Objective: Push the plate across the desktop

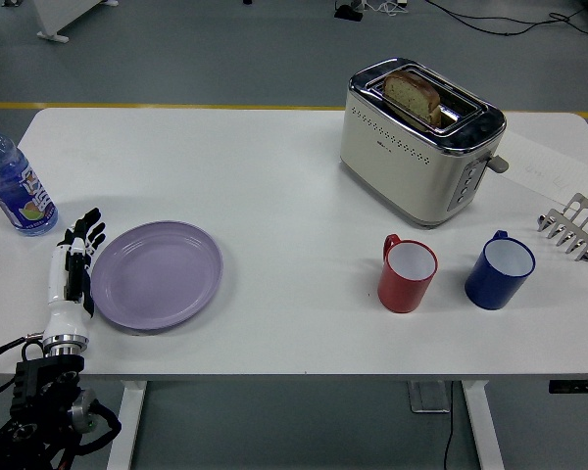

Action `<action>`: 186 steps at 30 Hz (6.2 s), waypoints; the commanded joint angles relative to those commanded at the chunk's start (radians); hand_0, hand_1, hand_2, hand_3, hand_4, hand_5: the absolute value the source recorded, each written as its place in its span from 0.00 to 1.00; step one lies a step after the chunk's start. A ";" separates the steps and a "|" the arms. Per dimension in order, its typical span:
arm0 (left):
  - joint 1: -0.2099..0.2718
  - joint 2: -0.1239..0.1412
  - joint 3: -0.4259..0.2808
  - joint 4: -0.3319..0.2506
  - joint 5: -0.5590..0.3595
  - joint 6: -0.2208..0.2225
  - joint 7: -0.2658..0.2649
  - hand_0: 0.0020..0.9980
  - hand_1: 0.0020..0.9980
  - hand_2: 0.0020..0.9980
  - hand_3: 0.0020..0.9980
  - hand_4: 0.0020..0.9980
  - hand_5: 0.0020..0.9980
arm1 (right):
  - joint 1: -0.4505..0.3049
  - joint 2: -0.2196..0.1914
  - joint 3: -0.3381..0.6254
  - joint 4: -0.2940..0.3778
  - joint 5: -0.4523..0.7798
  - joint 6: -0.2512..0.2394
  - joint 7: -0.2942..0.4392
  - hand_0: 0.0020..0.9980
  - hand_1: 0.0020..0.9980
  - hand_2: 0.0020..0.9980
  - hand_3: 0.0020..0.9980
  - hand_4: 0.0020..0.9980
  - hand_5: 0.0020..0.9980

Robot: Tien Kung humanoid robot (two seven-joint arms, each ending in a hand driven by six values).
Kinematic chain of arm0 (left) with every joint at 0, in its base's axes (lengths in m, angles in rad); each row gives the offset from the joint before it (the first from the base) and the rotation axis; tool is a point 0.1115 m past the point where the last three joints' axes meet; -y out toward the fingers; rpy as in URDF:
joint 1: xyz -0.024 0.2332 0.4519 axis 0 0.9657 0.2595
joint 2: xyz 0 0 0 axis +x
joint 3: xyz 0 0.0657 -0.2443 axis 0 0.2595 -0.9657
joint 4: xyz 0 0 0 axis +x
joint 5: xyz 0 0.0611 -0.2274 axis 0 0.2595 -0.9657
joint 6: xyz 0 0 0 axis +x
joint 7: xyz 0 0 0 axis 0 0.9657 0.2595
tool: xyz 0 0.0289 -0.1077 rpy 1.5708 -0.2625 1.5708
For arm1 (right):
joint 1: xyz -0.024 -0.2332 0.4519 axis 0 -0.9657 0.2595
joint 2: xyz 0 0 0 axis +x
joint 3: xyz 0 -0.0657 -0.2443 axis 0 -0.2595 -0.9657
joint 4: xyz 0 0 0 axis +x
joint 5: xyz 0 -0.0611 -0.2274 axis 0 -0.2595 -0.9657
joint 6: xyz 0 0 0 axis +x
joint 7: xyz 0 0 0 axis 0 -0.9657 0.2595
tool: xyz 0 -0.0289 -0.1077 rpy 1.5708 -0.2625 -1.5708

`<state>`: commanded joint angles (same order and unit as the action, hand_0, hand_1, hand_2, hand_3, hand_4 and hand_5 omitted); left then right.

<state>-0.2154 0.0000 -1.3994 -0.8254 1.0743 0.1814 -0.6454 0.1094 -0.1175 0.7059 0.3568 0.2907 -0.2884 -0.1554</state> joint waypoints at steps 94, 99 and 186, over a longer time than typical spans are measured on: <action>-0.123 0.000 0.542 -0.051 -0.140 0.005 0.000 0.82 0.84 0.87 0.80 0.54 1.00 | -0.008 -0.008 0.067 -0.003 -0.142 -0.002 -0.037 0.54 0.55 0.66 0.68 0.54 0.58; -0.124 0.000 0.517 -0.056 -0.132 0.009 0.000 0.82 0.84 0.87 0.81 0.54 1.00 | -0.006 -0.008 0.066 -0.004 -0.142 -0.002 -0.036 0.54 0.55 0.66 0.68 0.54 0.58; 0.160 0.000 -0.409 -0.364 -0.220 -0.247 0.538 0.68 0.72 0.73 0.70 0.59 1.00 | -0.007 -0.017 0.081 -0.019 -0.125 -0.002 -0.017 0.54 0.54 0.65 0.67 0.53 0.58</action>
<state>-0.0558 0.0000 -1.8086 -1.1895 0.8544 -0.0654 -0.1078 0.1020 -0.1342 0.7867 0.3373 0.1653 -0.2902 -0.1728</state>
